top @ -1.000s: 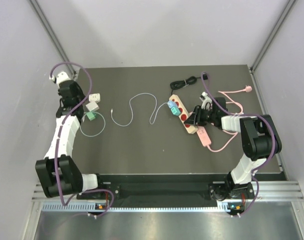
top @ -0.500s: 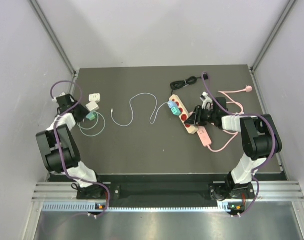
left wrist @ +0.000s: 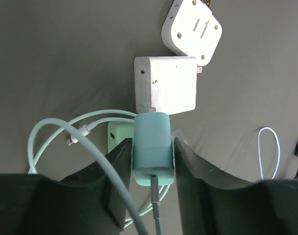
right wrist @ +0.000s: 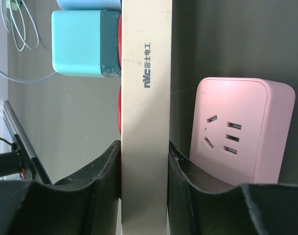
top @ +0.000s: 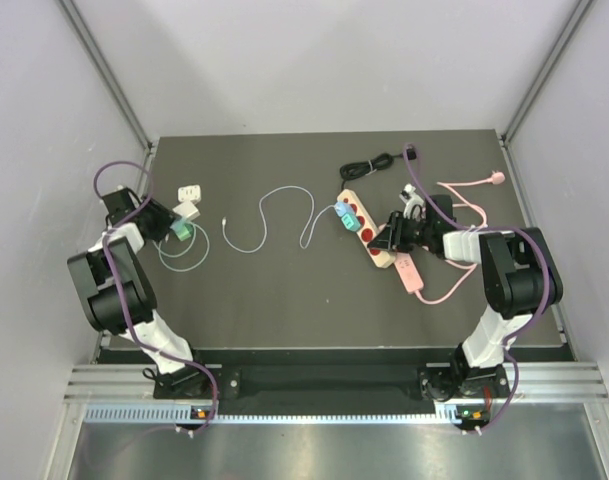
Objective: Pull the plug off the socket
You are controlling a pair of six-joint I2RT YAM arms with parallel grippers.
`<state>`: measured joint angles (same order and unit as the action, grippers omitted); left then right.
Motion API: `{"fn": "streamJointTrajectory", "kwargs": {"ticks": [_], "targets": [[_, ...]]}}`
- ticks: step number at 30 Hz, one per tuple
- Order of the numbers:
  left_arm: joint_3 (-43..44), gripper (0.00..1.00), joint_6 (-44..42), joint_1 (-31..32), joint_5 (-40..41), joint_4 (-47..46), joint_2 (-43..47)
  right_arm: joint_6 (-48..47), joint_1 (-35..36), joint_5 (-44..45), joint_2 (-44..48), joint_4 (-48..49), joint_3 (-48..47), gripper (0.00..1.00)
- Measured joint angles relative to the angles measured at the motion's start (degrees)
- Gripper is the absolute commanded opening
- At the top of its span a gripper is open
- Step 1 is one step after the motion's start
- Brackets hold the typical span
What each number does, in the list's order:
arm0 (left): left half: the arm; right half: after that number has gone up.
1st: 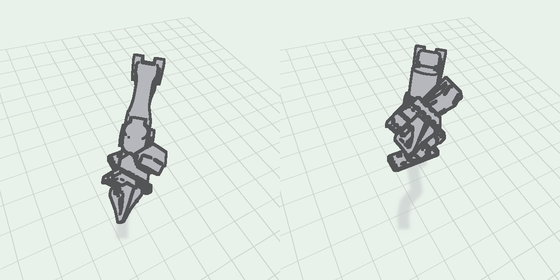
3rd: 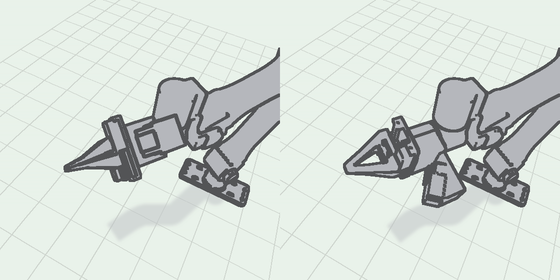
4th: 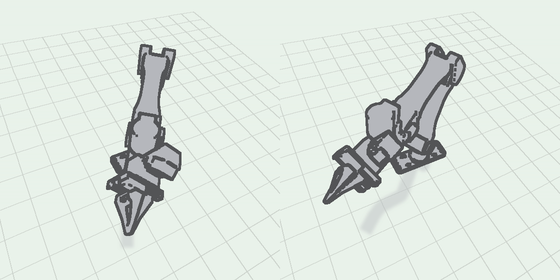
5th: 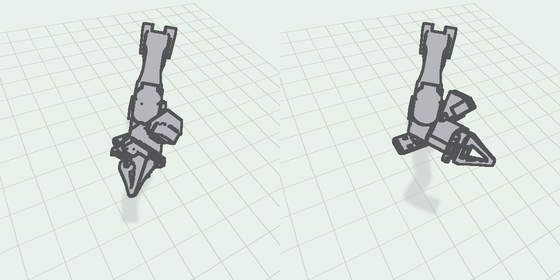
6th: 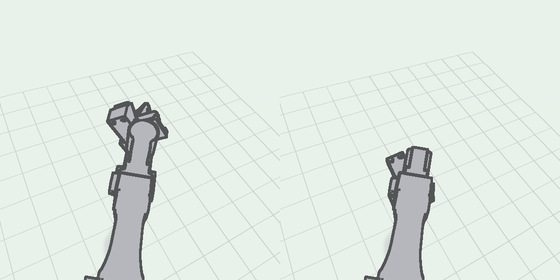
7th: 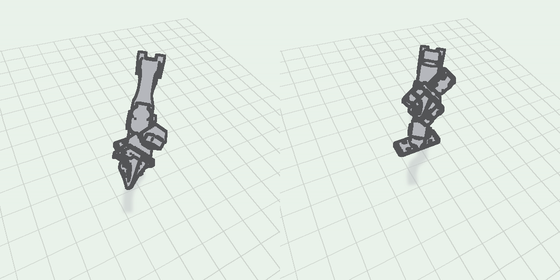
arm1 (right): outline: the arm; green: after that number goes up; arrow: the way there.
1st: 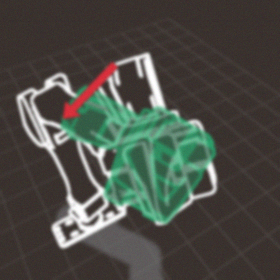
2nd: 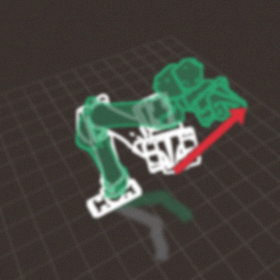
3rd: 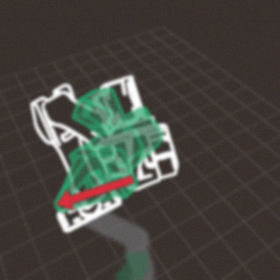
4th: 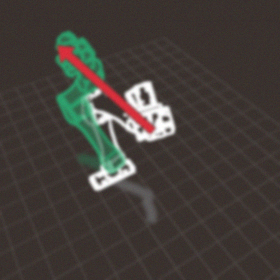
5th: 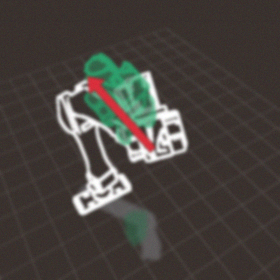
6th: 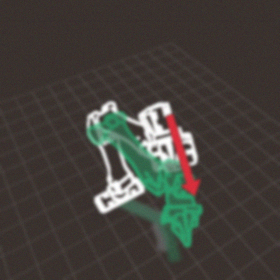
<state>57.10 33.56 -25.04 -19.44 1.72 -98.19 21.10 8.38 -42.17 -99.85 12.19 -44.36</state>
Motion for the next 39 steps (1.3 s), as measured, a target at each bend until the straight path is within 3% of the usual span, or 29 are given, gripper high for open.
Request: {"fn": "streamJointTrajectory", "kwargs": {"ticks": [2,12,17,24,30,34,39], "targets": [[0.0,0.6,0.11,-0.04,-0.02,0.0,-0.28,0.0,0.0,-0.02,-0.04,0.13,0.0,0.0],[0.55,0.71,0.37,-0.11,-0.22,0.02,-1.7,-0.02,0.0,-0.11,-0.09,0.22,0.0,0.0],[0.35,0.87,0.07,-0.11,1.01,0.44,0.52,0.0,-0.02,-0.24,-0.17,0.26,0.0,0.0],[-2.29,0.88,0.2,-0.15,2.38,-0.74,10.43,0.0,-0.04,-0.28,-0.17,0.28,-0.02,0.0],[-3.96,0.87,0.35,-0.15,1.75,-1.38,13.44,0.0,-0.04,-0.35,-0.17,0.28,-0.02,0.0],[-5.2,0.82,0.94,-0.13,-2.54,-2.36,15.15,-0.02,-0.07,-0.5,-0.17,0.28,-0.02,0.0],[-7.82,0.82,2.05,2.03,-11.06,-7.28,17.79,-0.2,-0.13,-1.68,-0.44,0.28,-0.02,0.0]]}}
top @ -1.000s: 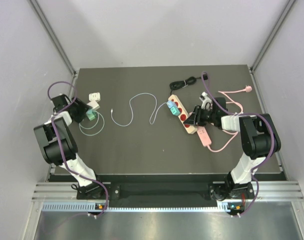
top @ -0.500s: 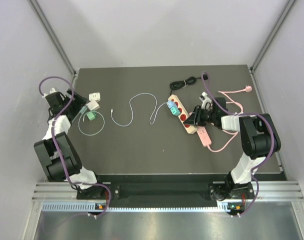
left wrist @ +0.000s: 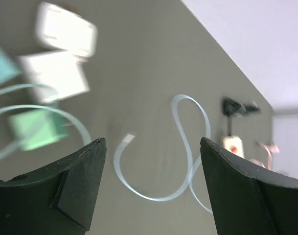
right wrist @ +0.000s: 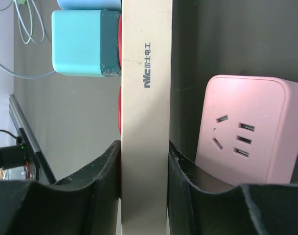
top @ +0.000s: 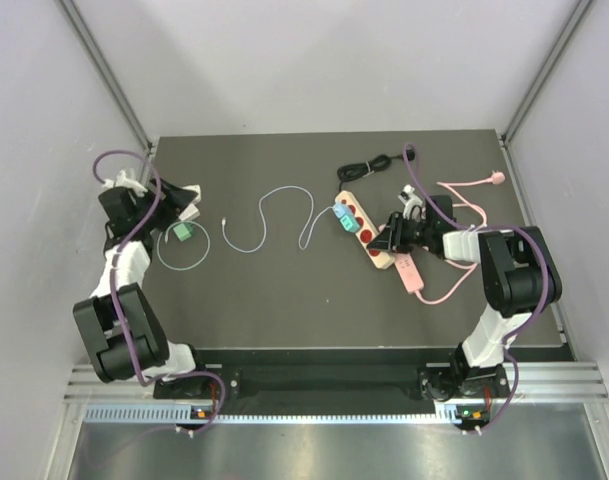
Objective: Pull the plug off the socket
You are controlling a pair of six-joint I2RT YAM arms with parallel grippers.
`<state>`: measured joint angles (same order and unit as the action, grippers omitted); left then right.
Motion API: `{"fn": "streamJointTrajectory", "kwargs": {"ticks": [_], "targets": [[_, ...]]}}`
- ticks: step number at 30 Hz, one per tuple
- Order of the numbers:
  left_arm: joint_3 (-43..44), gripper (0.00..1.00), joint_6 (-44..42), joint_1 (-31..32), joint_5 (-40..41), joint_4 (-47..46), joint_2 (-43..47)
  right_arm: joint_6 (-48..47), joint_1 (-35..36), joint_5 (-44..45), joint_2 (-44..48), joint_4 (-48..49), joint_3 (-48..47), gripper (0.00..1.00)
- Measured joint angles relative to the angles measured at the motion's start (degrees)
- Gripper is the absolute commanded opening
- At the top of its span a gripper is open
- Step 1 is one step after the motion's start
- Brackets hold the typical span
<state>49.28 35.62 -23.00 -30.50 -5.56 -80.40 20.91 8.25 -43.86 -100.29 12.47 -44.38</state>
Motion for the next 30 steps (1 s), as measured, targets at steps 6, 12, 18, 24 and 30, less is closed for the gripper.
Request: {"fn": "streamJointTrajectory", "kwargs": {"ticks": [6,12,18,24,30], "targets": [[-3.15,0.82,2.89,10.1,-7.06,-5.84,3.78,-0.5,-0.15,-2.29,-0.55,0.13,0.0,0.0],[-8.07,0.8,8.46,27.47,-5.11,-11.56,7.61,-0.76,-0.17,-2.6,-0.61,0.15,0.0,0.0],[-9.73,0.81,14.43,45.81,5.79,-12.59,8.24,-0.87,-0.15,-2.54,-0.59,0.26,0.04,0.0],[-8.81,0.81,20.55,55.28,17.77,-14.58,4.66,-0.9,-0.13,-2.12,-0.17,0.59,0.15,0.0],[-1.05,0.77,25.86,61.18,25.68,-11.98,-7.8,-0.92,-0.13,-1.9,-0.13,1.4,0.15,0.0]]}}
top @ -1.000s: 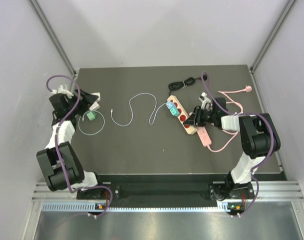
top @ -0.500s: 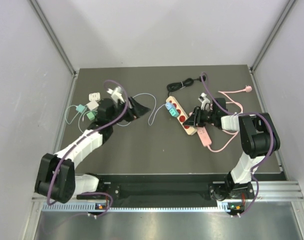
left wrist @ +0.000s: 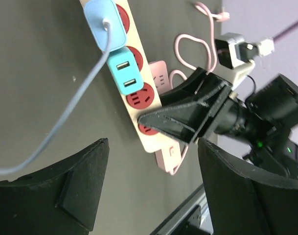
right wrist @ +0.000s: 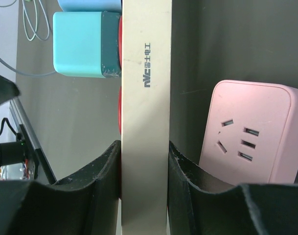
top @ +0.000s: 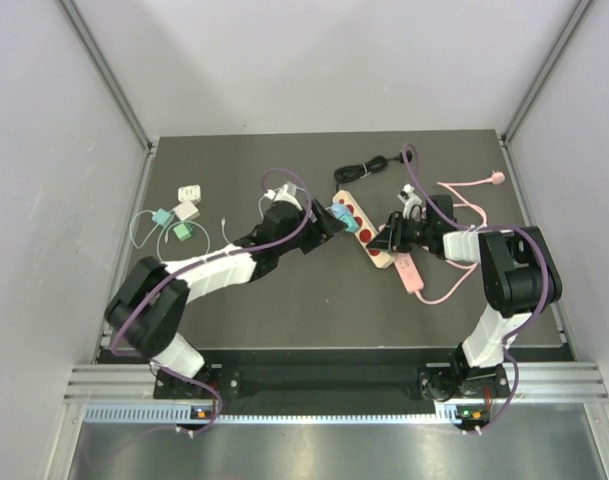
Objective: Pull the plug off the socket
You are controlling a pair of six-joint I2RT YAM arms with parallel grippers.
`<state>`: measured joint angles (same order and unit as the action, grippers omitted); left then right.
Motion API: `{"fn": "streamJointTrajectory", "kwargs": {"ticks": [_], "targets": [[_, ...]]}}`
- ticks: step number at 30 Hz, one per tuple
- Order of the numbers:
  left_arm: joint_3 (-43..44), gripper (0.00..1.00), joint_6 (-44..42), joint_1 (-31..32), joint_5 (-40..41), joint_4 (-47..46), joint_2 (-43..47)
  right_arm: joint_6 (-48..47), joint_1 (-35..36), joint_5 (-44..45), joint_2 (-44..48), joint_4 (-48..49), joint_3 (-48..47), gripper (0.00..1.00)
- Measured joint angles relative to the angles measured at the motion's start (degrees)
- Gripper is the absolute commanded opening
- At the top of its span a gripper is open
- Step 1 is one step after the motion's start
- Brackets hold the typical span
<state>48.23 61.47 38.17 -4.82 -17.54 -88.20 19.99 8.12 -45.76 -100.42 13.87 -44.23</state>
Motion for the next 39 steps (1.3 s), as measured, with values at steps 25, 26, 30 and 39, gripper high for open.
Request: {"fn": "streamJointTrajectory", "kwargs": {"ticks": [25,26,30,39], "targets": [[26.14,0.66,7.56,7.1,20.55,21.9,-21.53,0.17,0.11,0.44,1.05,0.28,0.72,0.0],[26.77,0.65,7.56,7.1,20.79,22.01,-22.03,0.17,0.13,0.44,1.05,0.31,0.72,0.0],[28.81,0.61,7.45,7.1,21.33,22.51,-23.8,0.17,0.13,0.44,1.05,0.28,0.72,0.0],[32.3,0.46,6.6,7.1,23.71,23.67,-26.93,0.24,0.35,0.48,1.05,0.39,0.72,0.0]]}}
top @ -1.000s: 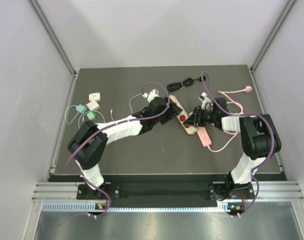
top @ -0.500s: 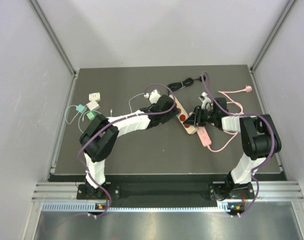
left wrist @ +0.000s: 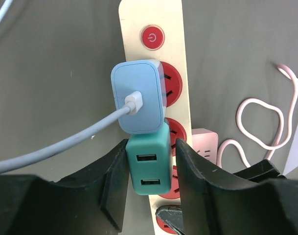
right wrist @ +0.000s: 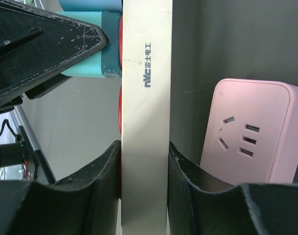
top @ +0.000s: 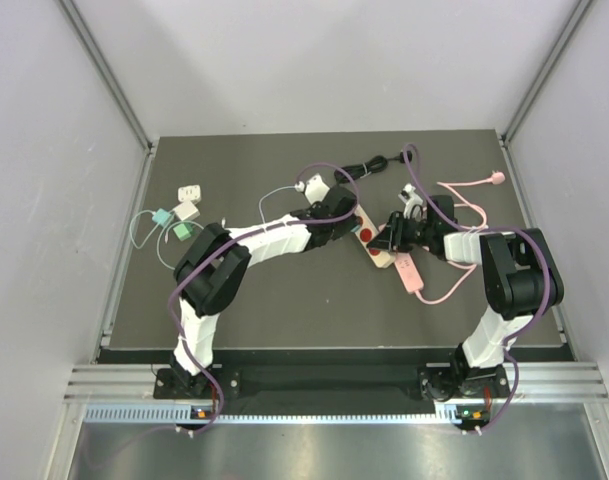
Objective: Pull the plug off the socket
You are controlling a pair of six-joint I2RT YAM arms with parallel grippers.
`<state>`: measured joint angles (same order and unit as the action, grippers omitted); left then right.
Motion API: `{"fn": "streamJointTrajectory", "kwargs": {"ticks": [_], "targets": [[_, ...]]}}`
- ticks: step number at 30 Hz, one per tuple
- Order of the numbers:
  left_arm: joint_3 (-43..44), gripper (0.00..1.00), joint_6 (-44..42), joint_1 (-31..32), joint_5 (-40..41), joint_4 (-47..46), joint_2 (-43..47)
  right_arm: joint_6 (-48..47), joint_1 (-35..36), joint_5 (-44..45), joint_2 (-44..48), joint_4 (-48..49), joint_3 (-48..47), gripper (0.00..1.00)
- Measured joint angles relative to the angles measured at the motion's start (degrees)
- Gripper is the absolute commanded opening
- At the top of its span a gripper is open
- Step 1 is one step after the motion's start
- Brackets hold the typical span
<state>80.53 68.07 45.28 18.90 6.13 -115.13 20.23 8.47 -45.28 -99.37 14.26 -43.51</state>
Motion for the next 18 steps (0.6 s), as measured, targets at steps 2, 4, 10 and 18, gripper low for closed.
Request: {"fn": "streamJointTrajectory", "kwargs": {"ticks": [2,4,10,18], "targets": [[0.52,0.38,-0.52,0.0,0.28,0.59,-0.17,0.2,0.0,-0.02,0.0,0.28,0.0,0.0],[0.83,0.2,-0.46,0.0,0.24,0.74,-0.26,0.52,0.0,0.0,0.0,0.37,0.0,0.0],[0.13,0.0,-4.07,-0.04,-0.61,-2.75,-0.09,0.98,-0.04,-0.26,0.02,0.76,0.02,0.01],[-9.79,0.0,-12.9,-0.61,-5.03,-19.23,3.67,-0.11,0.17,-3.1,-0.04,0.37,0.02,0.41]]}}
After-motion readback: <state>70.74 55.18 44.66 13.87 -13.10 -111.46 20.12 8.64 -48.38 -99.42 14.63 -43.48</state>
